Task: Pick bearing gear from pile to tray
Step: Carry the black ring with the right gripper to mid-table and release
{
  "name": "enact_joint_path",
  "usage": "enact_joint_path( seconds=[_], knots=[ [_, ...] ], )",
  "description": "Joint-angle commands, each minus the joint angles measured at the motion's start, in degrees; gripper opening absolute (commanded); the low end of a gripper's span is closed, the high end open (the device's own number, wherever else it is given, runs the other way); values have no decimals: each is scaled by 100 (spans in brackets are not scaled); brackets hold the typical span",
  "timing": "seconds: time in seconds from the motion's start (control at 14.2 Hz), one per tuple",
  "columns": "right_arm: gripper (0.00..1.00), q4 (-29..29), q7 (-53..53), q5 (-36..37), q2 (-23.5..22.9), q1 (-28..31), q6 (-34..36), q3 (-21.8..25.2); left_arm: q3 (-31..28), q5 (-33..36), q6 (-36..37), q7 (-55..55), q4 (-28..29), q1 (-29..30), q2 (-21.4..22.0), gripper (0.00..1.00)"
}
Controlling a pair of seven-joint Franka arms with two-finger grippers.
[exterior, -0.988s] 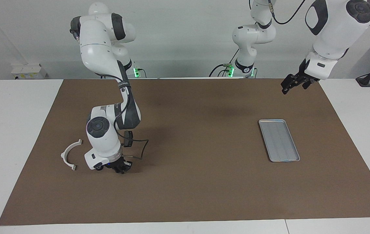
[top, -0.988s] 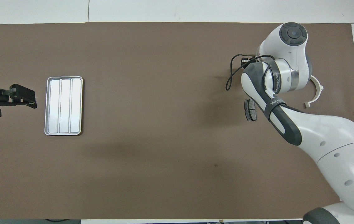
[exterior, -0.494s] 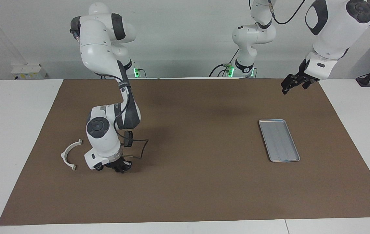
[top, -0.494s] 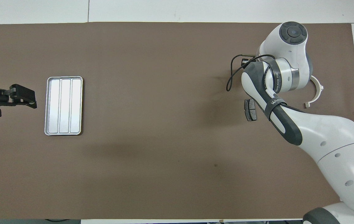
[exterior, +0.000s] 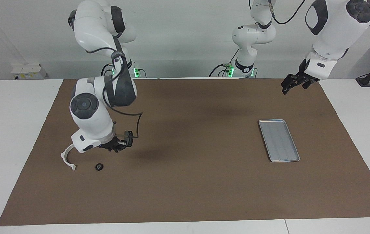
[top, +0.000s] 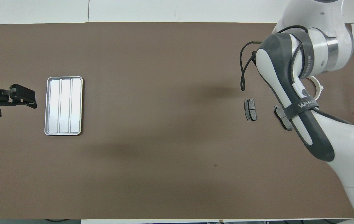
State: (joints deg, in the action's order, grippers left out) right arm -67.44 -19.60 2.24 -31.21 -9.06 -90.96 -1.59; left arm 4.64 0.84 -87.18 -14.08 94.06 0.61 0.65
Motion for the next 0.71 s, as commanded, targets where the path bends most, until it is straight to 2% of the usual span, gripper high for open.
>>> enact_joint_path(
  seconds=[0.0, 0.14, 0.28, 0.42, 0.64],
  knots=[
    [0, 117, -1302, -416, 351, -331, 491, -288, 28, -58, 61, 37, 69, 45, 120, 100],
    [0, 117, -2944, -453, 405, -1006, 344, -359, 28, -58, 70, 37, 69, 45, 120, 100],
    [0, 100, -4380, -610, 422, -1518, -139, -412, 28, -58, 70, 37, 69, 45, 120, 100],
    [0, 12, -5165, -611, 344, -1948, -560, -412, 28, -58, 70, 37, 69, 45, 120, 100],
    [0, -715, -5571, -567, 238, -2187, -1351, -412, 28, -58, 70, 37, 69, 45, 120, 100]
  ],
)
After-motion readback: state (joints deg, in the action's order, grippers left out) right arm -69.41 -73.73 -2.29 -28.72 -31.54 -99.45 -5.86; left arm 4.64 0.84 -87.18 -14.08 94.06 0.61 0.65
